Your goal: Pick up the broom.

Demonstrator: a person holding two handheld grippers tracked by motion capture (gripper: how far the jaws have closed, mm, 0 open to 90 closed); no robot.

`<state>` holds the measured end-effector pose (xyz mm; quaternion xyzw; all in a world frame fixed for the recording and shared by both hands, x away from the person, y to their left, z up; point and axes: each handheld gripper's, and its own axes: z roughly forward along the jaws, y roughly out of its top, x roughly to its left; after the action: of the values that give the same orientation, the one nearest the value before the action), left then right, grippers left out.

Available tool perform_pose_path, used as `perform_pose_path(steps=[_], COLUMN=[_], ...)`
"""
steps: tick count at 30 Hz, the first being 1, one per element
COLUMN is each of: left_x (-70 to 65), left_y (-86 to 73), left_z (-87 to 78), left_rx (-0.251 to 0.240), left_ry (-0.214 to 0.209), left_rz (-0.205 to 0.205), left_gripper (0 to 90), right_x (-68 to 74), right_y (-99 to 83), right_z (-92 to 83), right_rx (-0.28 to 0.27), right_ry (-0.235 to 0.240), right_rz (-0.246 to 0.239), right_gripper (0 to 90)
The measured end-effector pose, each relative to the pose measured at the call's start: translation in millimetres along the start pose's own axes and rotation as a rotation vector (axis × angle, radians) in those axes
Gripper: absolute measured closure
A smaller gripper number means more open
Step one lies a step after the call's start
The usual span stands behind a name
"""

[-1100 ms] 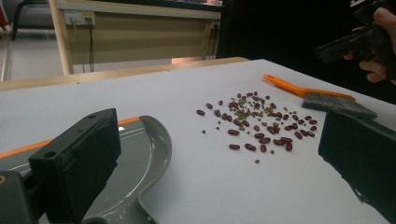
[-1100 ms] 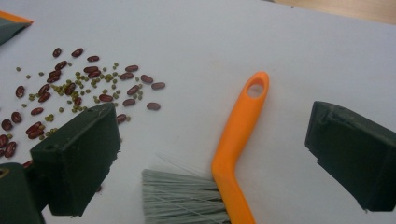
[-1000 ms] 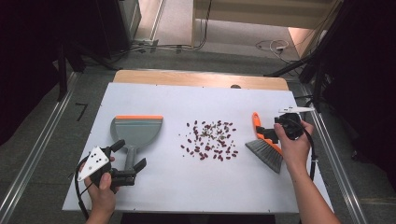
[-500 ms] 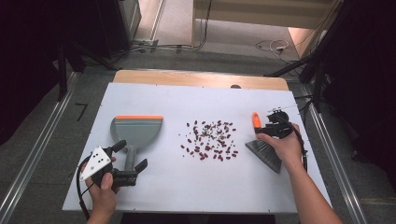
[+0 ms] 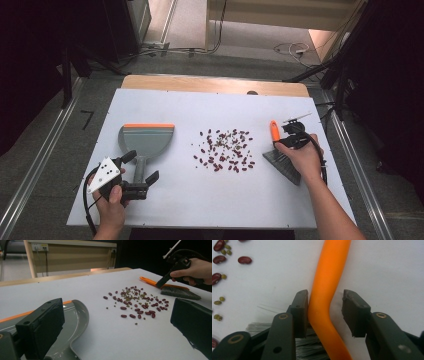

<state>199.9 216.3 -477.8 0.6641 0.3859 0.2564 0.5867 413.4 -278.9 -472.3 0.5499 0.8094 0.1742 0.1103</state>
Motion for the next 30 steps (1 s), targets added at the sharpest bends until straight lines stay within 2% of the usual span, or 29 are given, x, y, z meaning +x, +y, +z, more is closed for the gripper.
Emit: perform_pose_path(steps=[4,7,9,13,19,22,23,24,25,26,27,28,29,30], left_x=[-0.9,-2.2,-3.5,-6.2,-6.2,-5.3,-5.3,-5.3,-5.5,-5.7,-6.4,-6.4,-6.9,-7.2], left_y=[-0.1,-0.2,0.0,0.2,0.2,-0.1,-0.1,0.0,0.1,0.3,0.6,0.6,0.7,0.7], left_z=[0.3,1.9,2.8,4.6,4.4,4.8,4.8,4.8,4.9,4.9,4.8,4.8,5.0,5.3], left_rx=[0.002,0.007,0.015,0.020,0.020,0.020,0.020,0.021,0.020,0.020,0.024,0.024,0.024,0.024], left_ry=[-0.002,-0.008,-0.015,-0.025,-0.025,-0.023,-0.022,-0.023,-0.024,-0.025,-0.024,-0.024,-0.024,-0.027], left_rz=[0.001,0.004,0.013,0.018,0.021,0.017,0.017,0.019,0.019,0.021,0.028,0.028,0.029,0.030], left_gripper=[0.3,0.3,0.3,0.3,0.3,0.3,0.3,0.3,0.3,0.3,0.3,0.3,0.3,0.3], right_x=[7.5,7.2,6.0,3.2,8.8,7.0,4.9,3.6,2.7,2.7,0.1,0.1,-3.4,-3.4], right_y=[1.9,2.7,2.6,-1.0,-10.3,-16.6,-22.7,-26.4,-30.3,-30.3,-39.2,-39.2,-48.4,-48.4], right_z=[0.2,0.4,0.3,-0.1,-0.8,-4.0,-9.5,-12.5,-15.8,-15.8,-22.5,-22.5,-29.4,-29.4], right_rx=[0.038,0.046,0.044,0.017,-0.056,-0.118,-0.186,-0.219,-0.250,-0.250,-0.326,-0.326,-0.398,-0.398], right_ry=[-0.045,-0.043,-0.034,-0.022,-0.059,-0.046,-0.035,-0.030,-0.023,-0.023,-0.005,-0.005,0.016,0.016], right_rz=[-0.036,-0.031,-0.025,0.002,-0.017,0.003,0.021,0.026,0.037,0.037,0.046,0.046,0.062,0.062], right_gripper=[57.9,58.7,64.4,67.5,67.5,67.5,67.6,67.6,67.6,67.6,67.6,67.6,67.7,67.7])
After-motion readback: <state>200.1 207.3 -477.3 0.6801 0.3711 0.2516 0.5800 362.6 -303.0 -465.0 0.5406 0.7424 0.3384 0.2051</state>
